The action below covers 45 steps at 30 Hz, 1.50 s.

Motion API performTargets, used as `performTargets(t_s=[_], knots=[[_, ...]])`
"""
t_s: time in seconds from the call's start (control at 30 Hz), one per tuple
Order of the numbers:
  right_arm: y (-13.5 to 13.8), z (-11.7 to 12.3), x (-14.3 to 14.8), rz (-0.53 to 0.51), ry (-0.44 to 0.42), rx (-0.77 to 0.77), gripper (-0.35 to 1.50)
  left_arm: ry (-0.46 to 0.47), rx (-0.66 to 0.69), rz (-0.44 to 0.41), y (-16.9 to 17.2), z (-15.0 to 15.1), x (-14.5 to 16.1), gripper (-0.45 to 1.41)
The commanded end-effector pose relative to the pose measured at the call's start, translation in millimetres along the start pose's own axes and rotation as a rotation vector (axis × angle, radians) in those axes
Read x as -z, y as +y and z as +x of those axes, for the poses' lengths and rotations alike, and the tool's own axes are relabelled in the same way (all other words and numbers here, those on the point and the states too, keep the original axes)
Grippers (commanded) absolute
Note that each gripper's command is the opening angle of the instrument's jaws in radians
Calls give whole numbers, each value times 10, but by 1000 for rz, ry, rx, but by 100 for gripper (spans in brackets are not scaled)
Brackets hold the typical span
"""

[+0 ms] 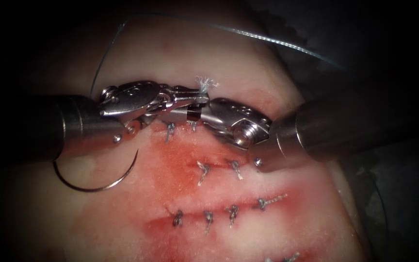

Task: Wound Closure
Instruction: Cut the thread using the right gripper, then pick up the needle using the left gripper

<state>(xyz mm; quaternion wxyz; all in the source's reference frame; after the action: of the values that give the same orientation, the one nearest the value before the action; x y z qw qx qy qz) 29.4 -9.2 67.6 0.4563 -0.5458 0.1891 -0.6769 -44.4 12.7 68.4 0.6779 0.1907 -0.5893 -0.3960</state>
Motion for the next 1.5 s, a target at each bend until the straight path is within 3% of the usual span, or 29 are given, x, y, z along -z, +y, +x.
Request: performTargets(t_s=[0.03,0.2,0.47,0.8,0.83,0.9,0.93,1.03,1.3,1.5], knots=[[1,6,-7,-3,-1,1,68,-3,-2,1,5,-2,-8,-45],[1,6,-7,-4,-1,1,39,-3,-2,1,5,-2,-8,-45],[-3,4,-11,-2,-2,1,-35,-3,-3,1,5,-2,-8,-45],[-2,3,-12,-2,-2,0,-35,-2,-3,1,6,-3,-7,-45],[-2,4,-12,-3,-2,2,-18,-2,-2,1,6,-3,-7,-45],[-2,7,-11,-6,-1,4,83,-2,0,2,6,-6,-6,-45],[-1,9,-11,-7,-1,11,105,0,2,6,6,-8,-5,-45],[-1,8,-6,-16,-7,129,140,-2,-3,0,7,-17,1,-45],[-8,-5,34,-54,-5,181,147,-21,13,-8,0,-44,22,-45],[-26,-47,86,-21,-18,182,143,-14,62,-9,-30,-61,45,-45]])
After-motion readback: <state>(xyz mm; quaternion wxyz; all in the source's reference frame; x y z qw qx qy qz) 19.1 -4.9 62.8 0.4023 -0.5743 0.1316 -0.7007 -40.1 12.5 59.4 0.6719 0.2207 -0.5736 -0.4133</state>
